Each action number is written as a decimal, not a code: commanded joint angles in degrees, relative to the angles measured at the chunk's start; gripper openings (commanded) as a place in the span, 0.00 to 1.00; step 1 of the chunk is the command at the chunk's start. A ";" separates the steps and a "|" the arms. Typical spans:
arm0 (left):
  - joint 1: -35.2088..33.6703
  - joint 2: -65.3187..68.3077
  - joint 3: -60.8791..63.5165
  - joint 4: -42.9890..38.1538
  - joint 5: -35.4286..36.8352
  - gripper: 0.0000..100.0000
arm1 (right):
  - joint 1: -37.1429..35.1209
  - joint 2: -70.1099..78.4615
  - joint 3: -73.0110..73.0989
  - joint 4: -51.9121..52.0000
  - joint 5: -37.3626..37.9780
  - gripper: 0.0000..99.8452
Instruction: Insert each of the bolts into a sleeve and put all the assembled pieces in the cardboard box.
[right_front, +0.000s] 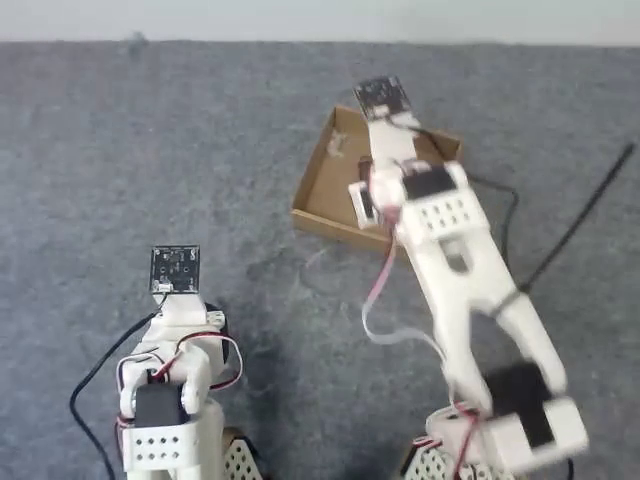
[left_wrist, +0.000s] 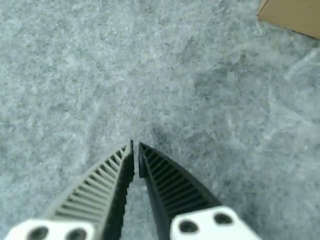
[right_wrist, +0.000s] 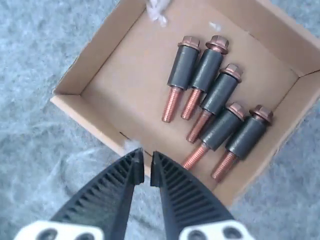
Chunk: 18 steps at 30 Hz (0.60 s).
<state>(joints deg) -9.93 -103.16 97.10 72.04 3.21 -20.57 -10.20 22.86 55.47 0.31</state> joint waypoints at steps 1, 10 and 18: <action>-0.35 -1.05 -0.57 0.26 -0.35 0.01 | 1.45 -14.99 16.62 -7.87 1.23 0.01; -0.35 -1.05 -0.57 0.26 -0.35 0.01 | 6.81 -46.81 46.33 -15.08 1.41 0.01; -0.35 -1.05 -0.57 0.26 -0.44 0.01 | 12.79 -76.35 65.93 -15.43 1.41 0.01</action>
<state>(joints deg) -9.93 -103.16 97.10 72.04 3.21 -10.46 -75.25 84.40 40.62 0.31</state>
